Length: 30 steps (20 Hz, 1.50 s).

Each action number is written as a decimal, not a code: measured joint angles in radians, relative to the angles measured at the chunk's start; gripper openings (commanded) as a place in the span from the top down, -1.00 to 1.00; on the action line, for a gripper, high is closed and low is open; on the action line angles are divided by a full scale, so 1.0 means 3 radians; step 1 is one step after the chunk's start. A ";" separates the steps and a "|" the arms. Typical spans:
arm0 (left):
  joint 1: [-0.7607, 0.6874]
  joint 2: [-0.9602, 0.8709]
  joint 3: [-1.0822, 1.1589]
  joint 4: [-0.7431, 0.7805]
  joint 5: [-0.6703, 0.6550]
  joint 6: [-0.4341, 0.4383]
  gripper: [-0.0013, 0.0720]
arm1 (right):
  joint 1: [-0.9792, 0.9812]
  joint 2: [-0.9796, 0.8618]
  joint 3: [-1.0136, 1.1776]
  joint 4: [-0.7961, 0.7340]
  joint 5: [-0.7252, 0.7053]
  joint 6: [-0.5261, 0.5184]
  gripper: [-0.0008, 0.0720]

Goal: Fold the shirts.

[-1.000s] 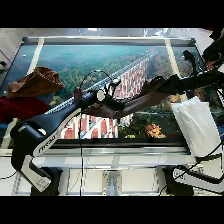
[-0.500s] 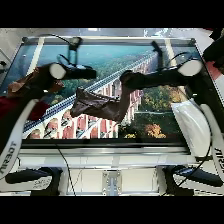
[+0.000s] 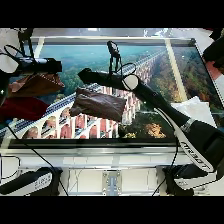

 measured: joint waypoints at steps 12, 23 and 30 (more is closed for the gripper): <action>0.0037 -0.0080 -0.0025 0.0013 -0.0118 -0.0003 0.94 | -0.1699 0.0019 -0.0902 -0.0819 0.2272 0.0366 -0.66; 0.0032 -0.0259 -0.0025 -0.0140 -0.0137 -0.0013 0.94 | -0.1452 -0.0792 -0.1325 0.1139 0.1720 -0.0493 -0.23; 0.0032 -0.0266 -0.0025 -0.0156 -0.0154 -0.0013 0.94 | -0.1273 -0.0782 -0.0858 0.1361 0.1822 -0.0598 0.94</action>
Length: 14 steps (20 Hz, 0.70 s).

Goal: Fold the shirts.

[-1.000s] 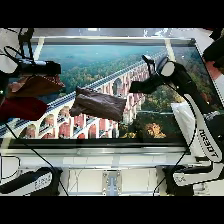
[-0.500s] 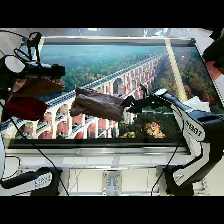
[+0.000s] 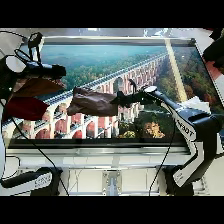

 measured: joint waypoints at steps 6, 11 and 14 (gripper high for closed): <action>0.0000 -0.0001 0.0000 0.0000 -0.0051 0.0000 0.94 | -0.0731 0.0669 0.0511 -0.0890 0.0387 0.0430 0.94; 0.0000 -0.0001 0.0000 0.0000 -0.0057 0.0000 0.94 | -0.1815 0.1342 0.0609 -0.1789 0.0825 0.0777 0.94; 0.0000 -0.0001 0.0000 0.0000 -0.0058 0.0001 0.94 | -0.2564 0.1645 0.0623 -0.2164 0.1164 0.0846 0.94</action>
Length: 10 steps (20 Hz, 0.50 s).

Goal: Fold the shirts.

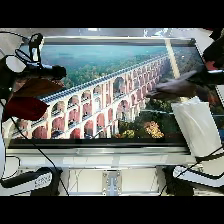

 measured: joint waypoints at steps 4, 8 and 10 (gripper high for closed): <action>0.0000 0.0000 0.0000 -0.0001 -0.0001 -0.0001 0.94 | -0.0891 0.0348 -0.0098 -0.0384 0.0380 -0.0046 0.95; 0.0000 0.0000 0.0000 -0.0001 -0.0001 -0.0001 0.94 | -0.1643 0.0725 -0.0607 -0.0579 0.0505 -0.0158 0.94; 0.0000 0.0000 0.0000 -0.0003 -0.0001 -0.0001 0.94 | -0.1896 0.0903 -0.1022 -0.0708 0.0488 -0.0231 0.94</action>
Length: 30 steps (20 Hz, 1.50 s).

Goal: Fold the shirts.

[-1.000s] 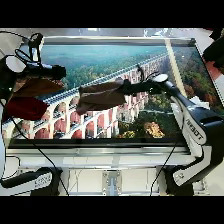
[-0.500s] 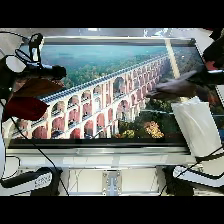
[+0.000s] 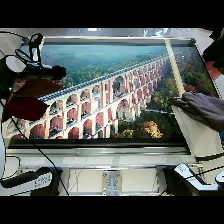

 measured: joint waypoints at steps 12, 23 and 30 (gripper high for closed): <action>0.0000 0.0000 0.0000 -0.0114 -0.0001 -0.0050 0.94 | -0.0341 0.0263 -0.0498 -0.0140 0.0037 0.0215 0.24; 0.0000 0.0000 0.0000 -0.0098 -0.0066 -0.0051 0.94 | 0.1386 0.0258 0.0470 0.1344 -0.0074 -0.0282 0.94; 0.0000 0.0000 0.0000 -0.0098 -0.0097 -0.0051 0.94 | 0.2055 0.0258 0.0504 0.1104 -0.0345 -0.0362 0.94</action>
